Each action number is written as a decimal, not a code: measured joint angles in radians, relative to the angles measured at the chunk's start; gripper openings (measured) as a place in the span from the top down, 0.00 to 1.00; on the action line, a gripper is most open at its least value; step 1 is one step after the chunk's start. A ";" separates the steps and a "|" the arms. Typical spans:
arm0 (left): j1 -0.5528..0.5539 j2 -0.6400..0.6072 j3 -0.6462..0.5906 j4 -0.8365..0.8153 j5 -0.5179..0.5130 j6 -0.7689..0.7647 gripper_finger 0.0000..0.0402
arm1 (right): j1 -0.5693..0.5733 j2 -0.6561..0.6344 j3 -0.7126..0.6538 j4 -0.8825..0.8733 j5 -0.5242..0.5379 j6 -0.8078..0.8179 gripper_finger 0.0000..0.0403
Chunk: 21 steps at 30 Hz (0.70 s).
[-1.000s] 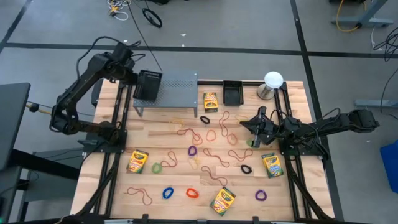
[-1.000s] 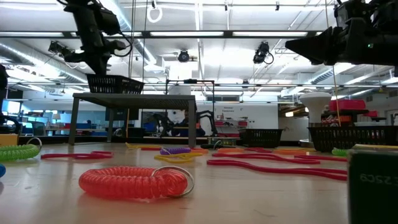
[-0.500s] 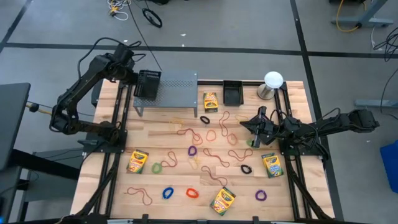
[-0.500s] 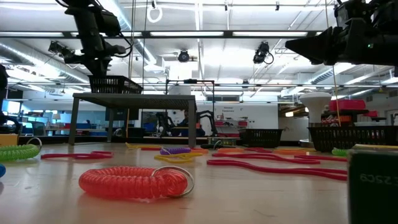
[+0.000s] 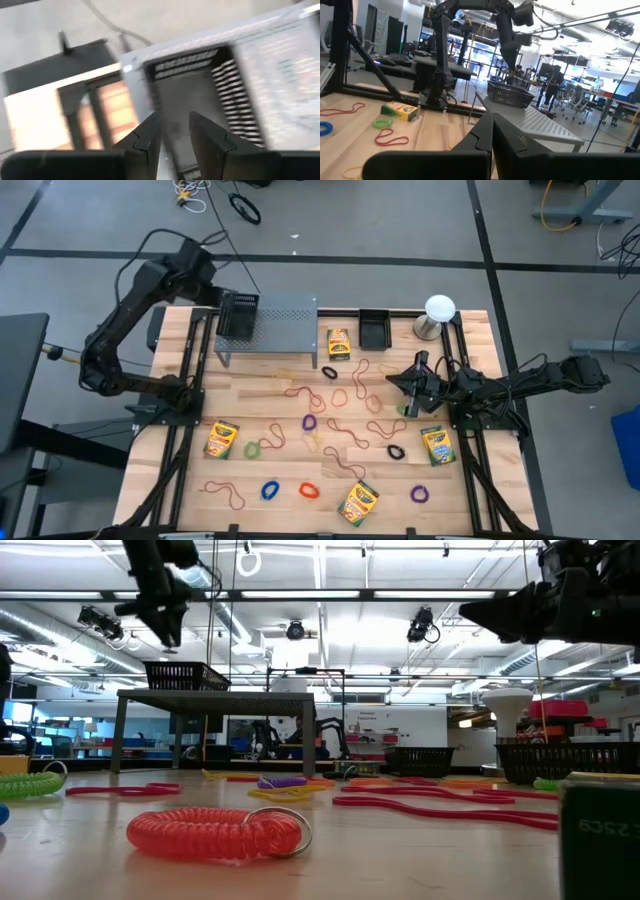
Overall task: Pick & Place Office Desk Supplies
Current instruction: Put the left black bin on the shelf
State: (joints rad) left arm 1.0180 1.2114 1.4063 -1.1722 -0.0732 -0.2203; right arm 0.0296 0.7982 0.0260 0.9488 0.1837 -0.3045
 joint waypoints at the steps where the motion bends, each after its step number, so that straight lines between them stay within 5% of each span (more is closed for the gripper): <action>1: -0.006 0.003 0.007 0.005 0.028 -0.008 0.74 | 0.000 0.000 0.000 0.002 0.000 0.000 0.98; 12: -0.064 0.204 -0.030 -0.030 0.071 -0.070 0.98 | 0.000 0.000 0.000 0.023 -0.005 0.000 0.98; 21: -0.069 0.256 -0.032 -0.068 -0.087 -0.110 0.98 | 0.000 0.000 0.000 0.023 -0.008 0.000 0.98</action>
State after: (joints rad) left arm 0.9493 1.4670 1.3746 -1.2399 -0.1601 -0.3304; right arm 0.0295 0.7982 0.0261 0.9714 0.1754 -0.3046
